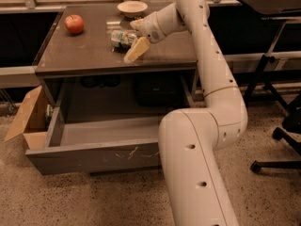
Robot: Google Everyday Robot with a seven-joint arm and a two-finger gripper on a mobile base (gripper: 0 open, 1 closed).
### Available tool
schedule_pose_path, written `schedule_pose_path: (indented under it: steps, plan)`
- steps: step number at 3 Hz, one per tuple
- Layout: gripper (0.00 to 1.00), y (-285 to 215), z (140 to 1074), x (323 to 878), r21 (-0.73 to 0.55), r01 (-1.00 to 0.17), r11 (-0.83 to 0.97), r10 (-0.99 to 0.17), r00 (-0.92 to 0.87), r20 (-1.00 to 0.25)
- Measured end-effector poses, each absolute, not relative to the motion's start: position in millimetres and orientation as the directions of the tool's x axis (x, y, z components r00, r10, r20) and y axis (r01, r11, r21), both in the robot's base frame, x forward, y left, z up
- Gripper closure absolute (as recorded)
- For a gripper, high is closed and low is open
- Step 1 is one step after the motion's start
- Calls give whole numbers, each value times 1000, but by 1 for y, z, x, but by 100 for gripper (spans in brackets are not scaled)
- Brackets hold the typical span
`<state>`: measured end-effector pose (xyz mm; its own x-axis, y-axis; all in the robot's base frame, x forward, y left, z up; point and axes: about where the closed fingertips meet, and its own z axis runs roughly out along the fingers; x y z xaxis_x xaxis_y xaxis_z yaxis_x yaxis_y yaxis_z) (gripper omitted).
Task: Place 7up can into top drawer
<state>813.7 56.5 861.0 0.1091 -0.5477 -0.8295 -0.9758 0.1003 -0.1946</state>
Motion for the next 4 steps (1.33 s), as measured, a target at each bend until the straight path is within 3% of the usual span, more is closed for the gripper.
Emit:
schedule_pose_path:
  steps: [3,4]
  plan:
    - [0,42,856,854,-230,-941,250,-555,56,-830]
    - [24,48,849,857,-213,-942,259,-547,38,-836]
